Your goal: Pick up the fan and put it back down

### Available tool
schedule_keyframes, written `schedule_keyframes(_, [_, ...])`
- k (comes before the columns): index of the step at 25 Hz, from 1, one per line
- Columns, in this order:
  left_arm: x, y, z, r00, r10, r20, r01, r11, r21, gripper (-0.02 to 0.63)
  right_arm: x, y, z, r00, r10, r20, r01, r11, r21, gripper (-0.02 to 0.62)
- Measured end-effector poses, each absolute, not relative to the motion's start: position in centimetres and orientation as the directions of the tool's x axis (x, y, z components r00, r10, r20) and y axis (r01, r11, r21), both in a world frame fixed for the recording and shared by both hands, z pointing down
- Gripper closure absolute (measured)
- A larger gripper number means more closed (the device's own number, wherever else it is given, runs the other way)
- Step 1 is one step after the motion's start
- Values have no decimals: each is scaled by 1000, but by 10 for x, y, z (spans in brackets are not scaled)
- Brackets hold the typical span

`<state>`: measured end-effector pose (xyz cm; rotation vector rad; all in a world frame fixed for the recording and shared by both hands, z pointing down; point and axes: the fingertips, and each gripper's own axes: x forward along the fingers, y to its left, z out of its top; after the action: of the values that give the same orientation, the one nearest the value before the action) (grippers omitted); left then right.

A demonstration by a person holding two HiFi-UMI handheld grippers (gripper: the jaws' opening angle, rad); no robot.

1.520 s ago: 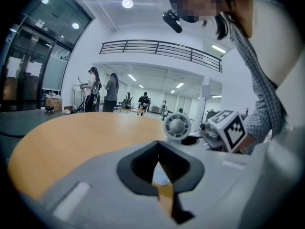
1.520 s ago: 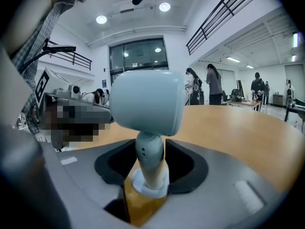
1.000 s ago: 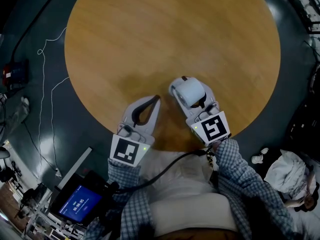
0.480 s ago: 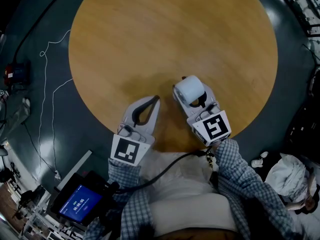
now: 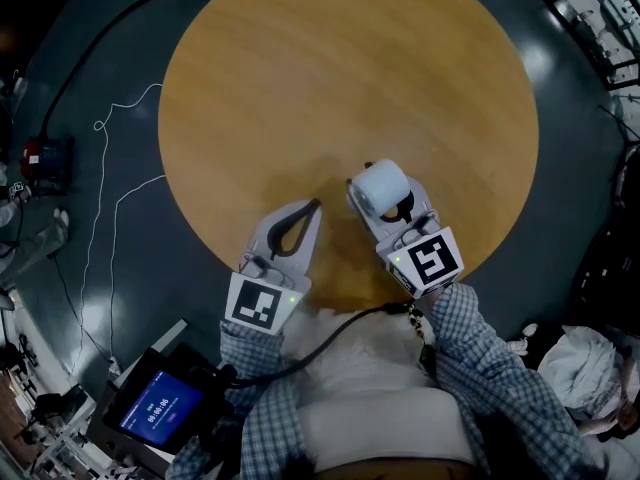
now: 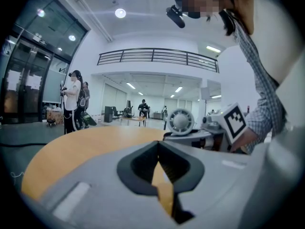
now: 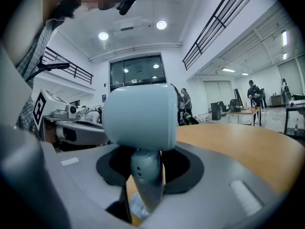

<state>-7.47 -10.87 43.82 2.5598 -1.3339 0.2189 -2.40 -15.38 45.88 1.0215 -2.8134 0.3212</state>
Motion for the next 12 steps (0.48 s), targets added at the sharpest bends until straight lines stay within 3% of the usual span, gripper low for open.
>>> schedule_keyframes(12, [-49, -70, 353, 566, -810, 156, -824, -563, 66, 607, -7, -116, 353, -779, -624, 57, -627, 772, -110, 454])
